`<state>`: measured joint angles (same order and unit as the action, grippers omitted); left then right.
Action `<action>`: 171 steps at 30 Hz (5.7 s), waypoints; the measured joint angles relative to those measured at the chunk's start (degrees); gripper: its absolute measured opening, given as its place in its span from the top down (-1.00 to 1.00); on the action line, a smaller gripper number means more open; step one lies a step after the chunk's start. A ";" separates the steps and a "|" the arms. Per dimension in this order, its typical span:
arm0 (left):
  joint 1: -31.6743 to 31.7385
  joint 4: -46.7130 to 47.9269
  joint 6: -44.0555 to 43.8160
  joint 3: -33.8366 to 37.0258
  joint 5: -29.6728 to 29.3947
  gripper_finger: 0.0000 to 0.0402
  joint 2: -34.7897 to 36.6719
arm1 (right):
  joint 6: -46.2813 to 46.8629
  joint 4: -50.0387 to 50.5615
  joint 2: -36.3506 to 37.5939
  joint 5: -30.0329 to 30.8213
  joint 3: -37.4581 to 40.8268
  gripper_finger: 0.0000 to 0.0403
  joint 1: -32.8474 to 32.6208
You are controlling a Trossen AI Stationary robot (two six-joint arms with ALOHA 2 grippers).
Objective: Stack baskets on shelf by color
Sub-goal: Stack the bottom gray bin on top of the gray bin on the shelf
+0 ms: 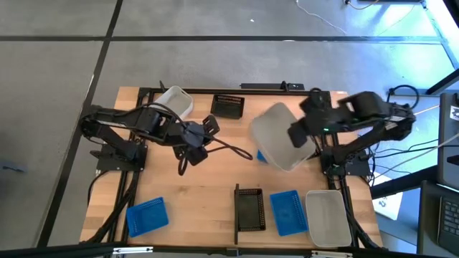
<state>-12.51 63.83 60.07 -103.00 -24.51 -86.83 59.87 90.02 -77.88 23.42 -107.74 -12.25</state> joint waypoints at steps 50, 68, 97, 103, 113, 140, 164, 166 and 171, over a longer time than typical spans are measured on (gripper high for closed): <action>4.98 -2.20 -3.02 0.00 4.70 0.59 0.07 | 64.89 -0.05 25.77 -41.74 35.78 1.00 -37.25; 6.88 -5.04 -2.97 0.00 4.70 0.59 0.04 | 74.06 -2.11 20.03 -41.74 35.71 1.00 -43.89; 6.88 -5.02 -2.97 0.00 4.70 0.59 0.04 | 71.44 -5.53 14.64 -35.72 35.71 0.81 -43.89; 6.88 -5.01 -2.97 0.00 4.70 0.59 0.04 | 71.63 -5.66 14.62 -38.52 35.71 0.61 -43.89; 6.88 -5.01 -2.97 0.00 4.70 0.59 0.04 | 73.14 -6.05 14.77 -38.49 35.67 0.59 -43.89; 6.88 -5.00 -3.10 0.02 4.68 0.59 0.04 | 34.79 -21.53 -0.38 -32.70 20.81 0.60 -45.57; 6.86 -5.06 -3.15 0.02 4.70 0.59 0.04 | 13.14 -21.05 -6.46 -35.56 20.81 0.60 -45.81; 6.88 -5.09 -3.15 0.02 4.68 0.59 0.04 | 13.12 -21.23 -6.56 -35.56 20.83 0.60 -45.81; 6.88 -5.09 -3.15 0.02 4.70 0.59 0.04 | 13.14 -21.23 -6.54 -35.56 20.83 0.60 -45.81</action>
<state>-5.64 58.74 56.93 -102.98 -19.81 -86.78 73.01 68.79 -84.42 -12.14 -86.91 -58.06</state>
